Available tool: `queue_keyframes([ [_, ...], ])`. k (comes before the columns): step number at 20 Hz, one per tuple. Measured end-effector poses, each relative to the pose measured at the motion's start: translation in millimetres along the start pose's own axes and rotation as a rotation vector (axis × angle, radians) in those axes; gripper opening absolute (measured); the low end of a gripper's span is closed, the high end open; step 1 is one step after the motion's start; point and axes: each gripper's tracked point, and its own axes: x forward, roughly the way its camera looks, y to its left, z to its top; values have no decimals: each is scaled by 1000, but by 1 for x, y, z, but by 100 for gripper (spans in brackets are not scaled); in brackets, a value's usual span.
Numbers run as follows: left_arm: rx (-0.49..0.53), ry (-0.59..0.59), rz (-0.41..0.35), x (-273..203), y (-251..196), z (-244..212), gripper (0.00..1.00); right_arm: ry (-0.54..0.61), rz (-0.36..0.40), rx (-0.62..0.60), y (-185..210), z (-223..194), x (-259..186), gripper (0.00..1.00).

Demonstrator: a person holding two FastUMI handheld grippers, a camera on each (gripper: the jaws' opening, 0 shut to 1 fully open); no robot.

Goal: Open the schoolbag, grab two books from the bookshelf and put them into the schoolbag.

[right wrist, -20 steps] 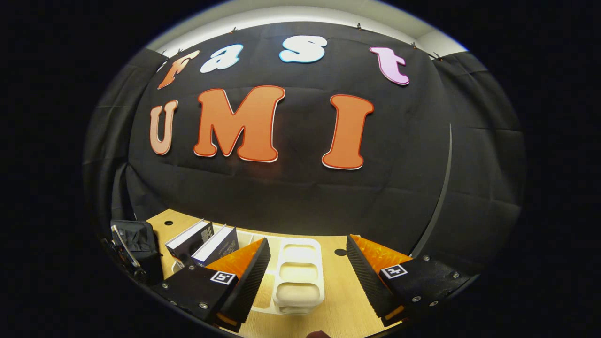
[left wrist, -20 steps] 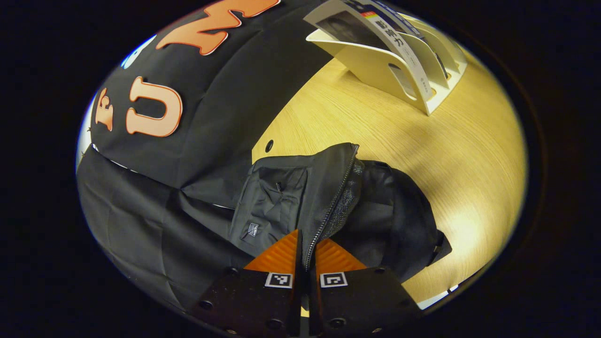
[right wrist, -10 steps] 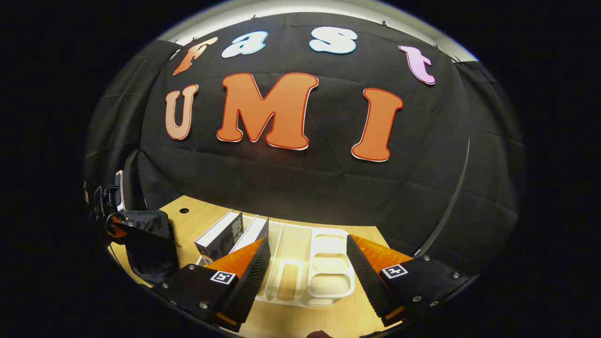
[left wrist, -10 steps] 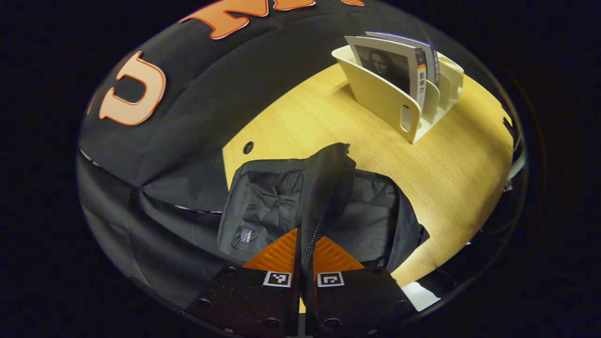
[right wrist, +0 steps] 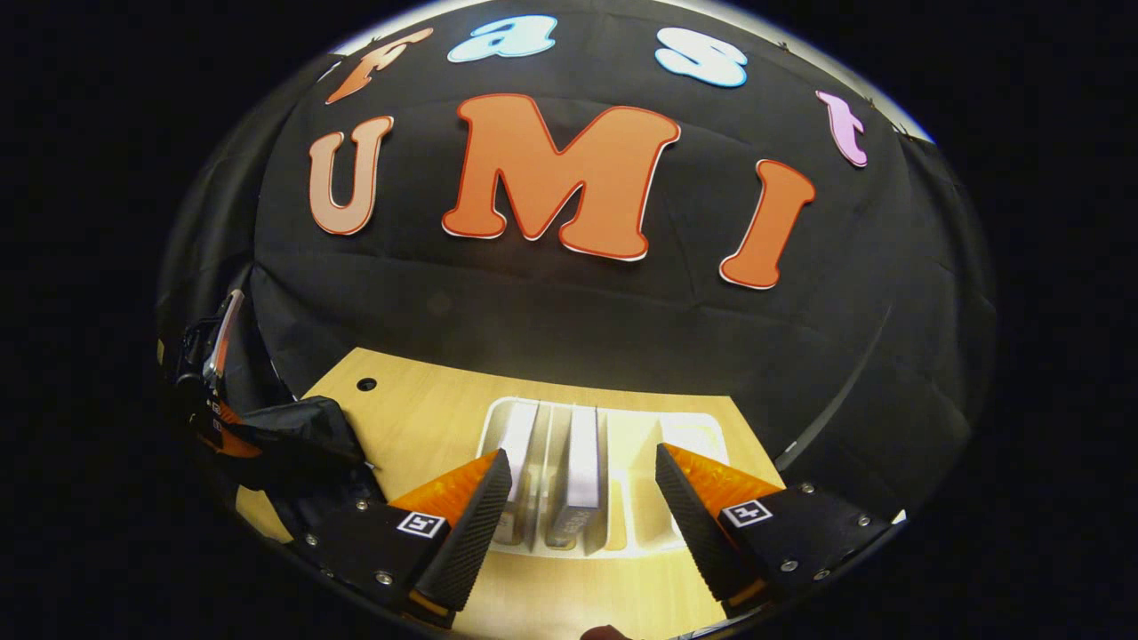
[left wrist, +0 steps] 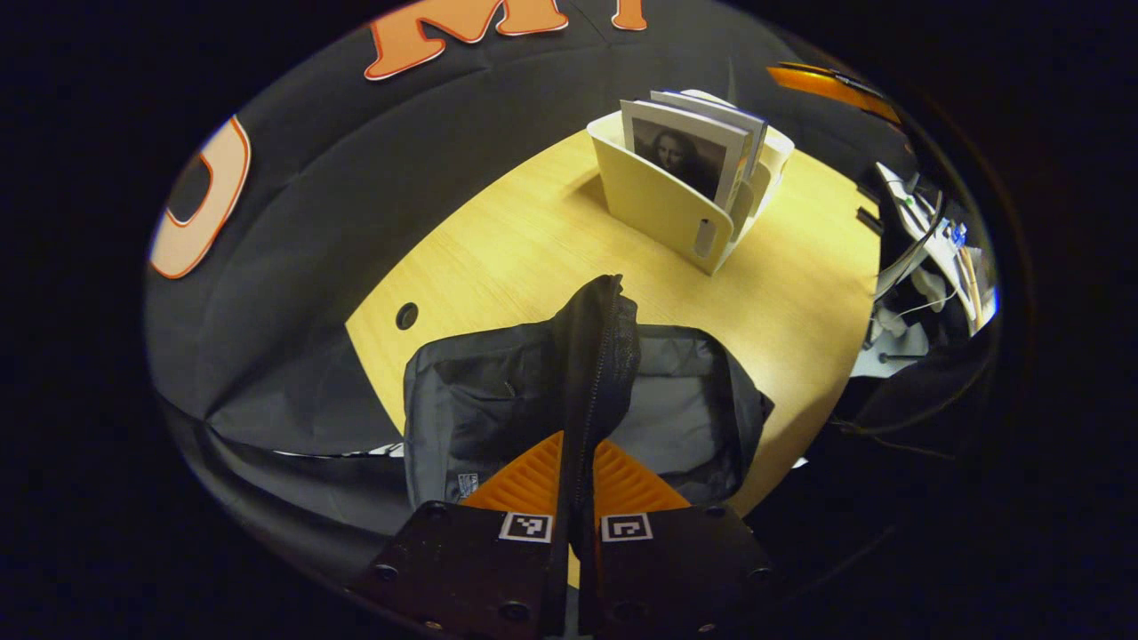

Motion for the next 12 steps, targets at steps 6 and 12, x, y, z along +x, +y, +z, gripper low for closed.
queue_keyframes([
  [6,-4,-4,-89,-20,13,9,6,201,94,5,41,5,17,97],
  [12,7,17,-69,-30,29,14,6,412,174,-83,52,-10,52,97],
])
